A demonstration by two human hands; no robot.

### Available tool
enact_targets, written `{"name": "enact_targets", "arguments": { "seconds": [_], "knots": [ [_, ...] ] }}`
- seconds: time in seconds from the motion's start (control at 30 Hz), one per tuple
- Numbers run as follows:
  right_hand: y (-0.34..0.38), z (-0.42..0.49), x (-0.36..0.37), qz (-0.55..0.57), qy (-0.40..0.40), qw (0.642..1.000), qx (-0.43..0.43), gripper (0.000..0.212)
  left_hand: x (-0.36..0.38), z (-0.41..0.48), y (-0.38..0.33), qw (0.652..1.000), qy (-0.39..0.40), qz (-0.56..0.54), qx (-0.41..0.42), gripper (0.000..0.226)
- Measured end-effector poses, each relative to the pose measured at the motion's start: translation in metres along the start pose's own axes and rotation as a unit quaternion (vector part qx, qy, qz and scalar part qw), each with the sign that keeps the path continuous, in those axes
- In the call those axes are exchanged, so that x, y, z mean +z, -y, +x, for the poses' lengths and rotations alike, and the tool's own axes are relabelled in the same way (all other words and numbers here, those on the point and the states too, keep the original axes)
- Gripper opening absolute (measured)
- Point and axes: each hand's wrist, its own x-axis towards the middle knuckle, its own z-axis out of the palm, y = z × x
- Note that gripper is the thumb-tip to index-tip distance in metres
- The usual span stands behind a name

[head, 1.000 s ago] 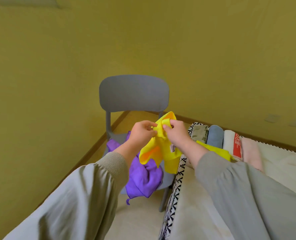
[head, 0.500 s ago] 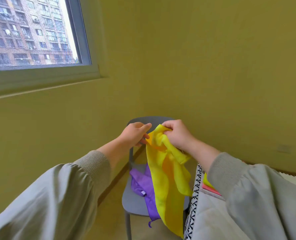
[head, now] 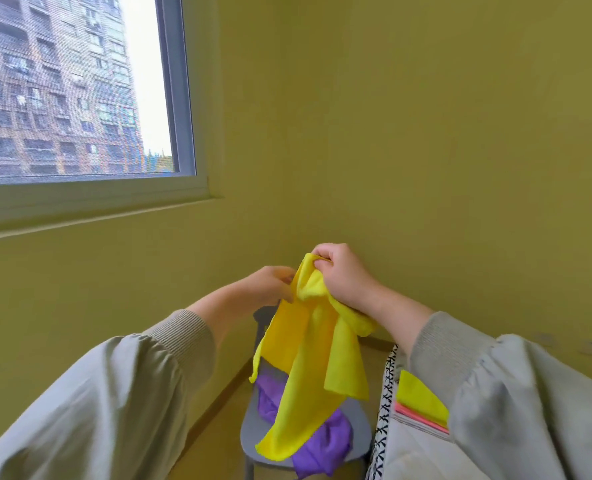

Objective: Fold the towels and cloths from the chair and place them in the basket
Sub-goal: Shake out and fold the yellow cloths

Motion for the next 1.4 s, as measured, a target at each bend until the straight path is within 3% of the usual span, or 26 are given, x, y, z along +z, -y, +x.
{"name": "enact_targets", "arguments": {
  "seconds": [0.13,0.23,0.33,0.53,0.63,0.73,0.77,0.83,0.97,1.07,1.13,1.27,1.4],
  "knots": [
    [0.001,0.004,0.006,0.001,-0.042,0.999,-0.01,0.028,0.004,0.003,0.02,0.999,0.026,0.021,0.004,0.015],
    [0.0,0.006,0.012,0.014,-0.079,0.997,-0.018,0.032,0.011,0.006,0.033,0.999,-0.006,0.033,-0.014,0.008],
    [-0.002,0.009,0.01,0.034,-0.086,0.996,-0.009,0.045,0.013,0.006,0.037,0.998,-0.065,-0.011,-0.022,0.018],
    [-0.004,0.009,0.001,-0.006,0.017,0.997,0.073,0.04,-0.002,-0.003,0.015,0.985,-0.171,-0.017,0.031,0.023],
    [-0.005,0.006,-0.003,0.051,0.091,0.989,0.108,0.036,-0.011,-0.006,0.006,0.982,-0.173,-0.026,0.066,0.022],
    [-0.006,0.002,-0.002,0.073,0.147,0.98,0.115,0.016,-0.019,-0.007,0.001,0.98,-0.181,-0.006,0.082,0.013],
    [-0.005,0.003,0.0,0.082,0.13,0.981,0.115,0.007,-0.022,-0.008,0.001,0.979,-0.183,0.01,0.084,0.012],
    [-0.007,0.009,0.001,0.103,0.045,0.986,0.127,0.013,-0.03,-0.01,0.002,0.98,-0.169,0.078,0.07,0.015],
    [-0.013,0.017,-0.006,0.12,-0.073,0.978,0.151,0.017,-0.044,-0.018,0.023,0.949,-0.075,0.298,-0.065,0.026],
    [-0.018,0.02,-0.014,0.121,-0.095,0.97,0.19,0.024,-0.055,-0.023,0.044,0.944,-0.089,0.287,-0.136,0.025],
    [-0.02,0.021,-0.018,0.088,-0.051,0.97,0.222,0.02,-0.06,-0.023,0.051,0.947,-0.141,0.249,-0.147,0.021],
    [-0.012,0.015,-0.018,0.065,0.008,0.953,0.295,0.019,-0.055,-0.021,0.053,0.944,-0.224,0.23,-0.08,0.022],
    [0.002,0.022,-0.008,0.282,-0.022,0.898,0.337,0.022,-0.037,-0.023,0.041,0.956,-0.173,0.232,0.039,0.026]
  ]
}}
